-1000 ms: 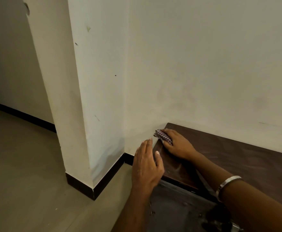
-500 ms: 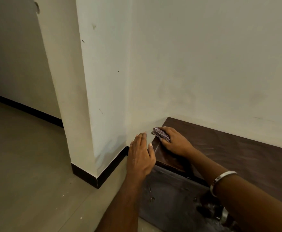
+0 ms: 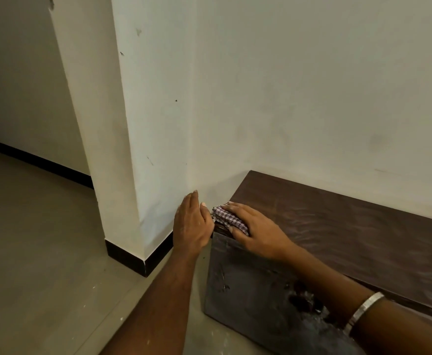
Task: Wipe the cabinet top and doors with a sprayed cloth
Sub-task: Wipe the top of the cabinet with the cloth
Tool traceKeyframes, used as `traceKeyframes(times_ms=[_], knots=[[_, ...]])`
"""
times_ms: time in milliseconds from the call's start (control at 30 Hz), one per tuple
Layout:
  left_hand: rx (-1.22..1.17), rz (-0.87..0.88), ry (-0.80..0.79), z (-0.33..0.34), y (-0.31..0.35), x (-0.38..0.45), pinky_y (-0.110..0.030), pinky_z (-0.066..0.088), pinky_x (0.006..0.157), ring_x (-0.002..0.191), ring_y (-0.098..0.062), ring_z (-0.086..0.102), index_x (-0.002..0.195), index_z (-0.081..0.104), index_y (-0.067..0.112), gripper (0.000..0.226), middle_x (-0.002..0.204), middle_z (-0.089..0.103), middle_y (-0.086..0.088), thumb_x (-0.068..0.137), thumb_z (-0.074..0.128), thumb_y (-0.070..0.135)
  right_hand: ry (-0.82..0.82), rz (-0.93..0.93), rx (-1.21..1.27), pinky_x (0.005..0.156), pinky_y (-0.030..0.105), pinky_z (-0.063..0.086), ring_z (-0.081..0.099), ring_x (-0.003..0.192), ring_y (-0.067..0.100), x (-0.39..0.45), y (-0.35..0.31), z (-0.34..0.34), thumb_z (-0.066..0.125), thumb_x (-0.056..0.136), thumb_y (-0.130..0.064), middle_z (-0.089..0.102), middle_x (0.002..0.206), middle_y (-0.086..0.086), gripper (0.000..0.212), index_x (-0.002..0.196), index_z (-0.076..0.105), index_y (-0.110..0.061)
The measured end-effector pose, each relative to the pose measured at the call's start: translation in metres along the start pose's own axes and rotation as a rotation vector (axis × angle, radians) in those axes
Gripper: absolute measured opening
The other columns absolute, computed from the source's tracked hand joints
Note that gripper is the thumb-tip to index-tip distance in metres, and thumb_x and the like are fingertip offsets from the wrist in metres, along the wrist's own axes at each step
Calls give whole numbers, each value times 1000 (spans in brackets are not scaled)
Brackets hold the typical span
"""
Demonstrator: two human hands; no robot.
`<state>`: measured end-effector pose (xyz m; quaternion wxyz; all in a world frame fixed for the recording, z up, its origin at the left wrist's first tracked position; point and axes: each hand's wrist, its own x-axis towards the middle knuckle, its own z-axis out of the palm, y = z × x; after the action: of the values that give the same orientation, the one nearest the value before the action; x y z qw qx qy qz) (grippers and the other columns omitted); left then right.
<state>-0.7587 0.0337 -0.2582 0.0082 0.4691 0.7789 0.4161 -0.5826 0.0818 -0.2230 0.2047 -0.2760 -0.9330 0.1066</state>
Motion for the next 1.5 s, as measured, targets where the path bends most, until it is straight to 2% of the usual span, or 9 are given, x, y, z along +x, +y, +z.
traceKeyframes(times_ms=[100, 200, 400, 667, 900, 1033, 1233, 1333, 1500], knots=[[-9, 12, -7, 1, 4, 0, -40, 29, 115, 138, -24, 34, 147, 29, 12, 50, 152, 34, -9, 99, 33, 29, -24, 30, 30, 103, 21, 29, 39, 134, 6, 2, 3, -4, 48, 96, -44, 38, 152, -13, 52, 145, 34, -39], [-11, 35, -25, 4, 9, -1, -41, 31, 114, 137, -25, 35, 147, 29, 13, 51, 152, 34, -8, 99, 35, 30, -35, 98, 24, 106, 29, 35, 41, 134, 11, -1, 16, -12, 48, 96, -43, 37, 153, -11, 52, 146, 32, -39], [-56, 96, -26, 15, 28, -3, -39, 35, 111, 134, -25, 39, 145, 33, 10, 49, 149, 38, -9, 99, 37, 28, 74, 413, -49, 105, 36, 42, 49, 127, 17, -43, 71, -47, 51, 96, -43, 41, 150, -4, 53, 146, 36, -33], [-96, 152, -39, 23, 53, -6, -40, 35, 111, 133, -25, 41, 143, 35, 8, 48, 147, 41, -10, 99, 35, 26, 218, 790, -128, 100, 43, 44, 53, 121, 27, -131, 129, -104, 54, 95, -37, 45, 145, 8, 53, 145, 40, -26], [-95, 157, -52, 24, 61, -9, -40, 34, 111, 132, -27, 41, 143, 35, 6, 48, 147, 41, -12, 99, 35, 24, 355, 1116, -189, 99, 52, 45, 52, 120, 36, -208, 147, -142, 53, 95, -38, 43, 145, 15, 54, 144, 39, -20], [-84, 165, -67, 24, 64, -11, -42, 35, 111, 132, -29, 42, 143, 36, 5, 47, 146, 41, -13, 99, 35, 23, 392, 1243, -231, 100, 52, 44, 50, 121, 41, -233, 141, -151, 53, 94, -37, 42, 144, 19, 56, 145, 38, -17], [-66, 181, -85, 21, 63, -18, -42, 36, 110, 130, -30, 44, 142, 38, 4, 47, 144, 43, -14, 99, 37, 22, 413, 1206, -242, 102, 50, 44, 51, 120, 38, -215, 115, -135, 52, 94, -32, 47, 141, 18, 51, 140, 43, -12], [-65, 185, -87, 18, 63, -18, -42, 36, 110, 130, -30, 43, 142, 38, 4, 46, 144, 43, -14, 99, 37, 22, 414, 1067, -221, 102, 45, 44, 53, 119, 30, -184, 91, -110, 53, 94, -32, 51, 138, 12, 48, 137, 46, -13], [-49, 184, -104, 14, 62, -17, -43, 35, 110, 131, -30, 43, 142, 37, 5, 47, 145, 43, -14, 99, 37, 23, 369, 802, -140, 110, 42, 40, 48, 127, 20, -122, 41, -60, 54, 93, -35, 49, 143, 4, 49, 139, 45, -19]])
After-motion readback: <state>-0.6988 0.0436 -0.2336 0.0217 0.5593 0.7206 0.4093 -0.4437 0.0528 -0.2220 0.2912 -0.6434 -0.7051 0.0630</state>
